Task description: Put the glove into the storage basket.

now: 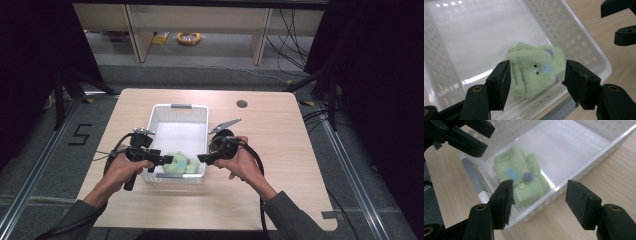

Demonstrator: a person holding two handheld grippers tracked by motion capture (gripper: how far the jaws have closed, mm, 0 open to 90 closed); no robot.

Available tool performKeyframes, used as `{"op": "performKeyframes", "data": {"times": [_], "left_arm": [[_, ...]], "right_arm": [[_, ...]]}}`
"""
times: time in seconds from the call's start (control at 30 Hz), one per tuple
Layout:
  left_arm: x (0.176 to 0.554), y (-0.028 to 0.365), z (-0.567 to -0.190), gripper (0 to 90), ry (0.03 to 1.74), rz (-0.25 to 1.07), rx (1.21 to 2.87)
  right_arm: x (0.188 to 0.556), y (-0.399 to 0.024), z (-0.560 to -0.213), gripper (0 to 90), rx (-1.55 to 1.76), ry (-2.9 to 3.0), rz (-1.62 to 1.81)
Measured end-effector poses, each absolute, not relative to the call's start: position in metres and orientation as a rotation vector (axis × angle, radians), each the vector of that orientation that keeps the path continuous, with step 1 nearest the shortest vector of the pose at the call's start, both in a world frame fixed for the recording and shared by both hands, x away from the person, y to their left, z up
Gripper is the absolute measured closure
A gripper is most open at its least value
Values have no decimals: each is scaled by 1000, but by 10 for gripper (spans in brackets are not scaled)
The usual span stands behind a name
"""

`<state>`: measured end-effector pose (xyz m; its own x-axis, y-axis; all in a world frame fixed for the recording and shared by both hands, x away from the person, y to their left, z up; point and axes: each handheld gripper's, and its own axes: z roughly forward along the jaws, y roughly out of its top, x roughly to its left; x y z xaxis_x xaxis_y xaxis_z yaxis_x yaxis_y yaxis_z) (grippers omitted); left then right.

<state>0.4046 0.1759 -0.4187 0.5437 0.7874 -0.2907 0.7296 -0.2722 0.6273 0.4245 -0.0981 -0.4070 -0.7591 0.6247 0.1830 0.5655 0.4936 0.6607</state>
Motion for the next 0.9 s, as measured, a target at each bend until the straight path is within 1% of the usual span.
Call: {"op": "performKeyframes", "data": {"times": [0.27, 0.37, 0.5, 0.63, 0.73, 0.8, 0.9], "left_arm": [[390, 164, -418, 362, 1162, 69, 2059], [384, 159, -419, 355, 1156, 63, 2041], [375, 153, -418, 336, 1127, 62, 2025], [368, 147, -418, 312, 1111, 61, 2005], [361, 141, -417, 292, 1109, 68, 1986], [359, 138, -417, 284, 1100, 74, 1993], [350, 130, -417, 265, 1069, 74, 1991]], "right_arm": [[415, -114, -405, 381, 1053, 2634, 1176], [411, -121, -404, 372, 1048, 2633, 1191], [406, -129, -406, 345, 1075, 2607, 1232], [401, -140, -405, 288, 1097, 2579, 1230], [396, -146, -403, 283, 1084, 2562, 1245], [392, -149, -402, 261, 1099, 2559, 1261], [388, -155, -402, 260, 1079, 2542, 1273]]}}
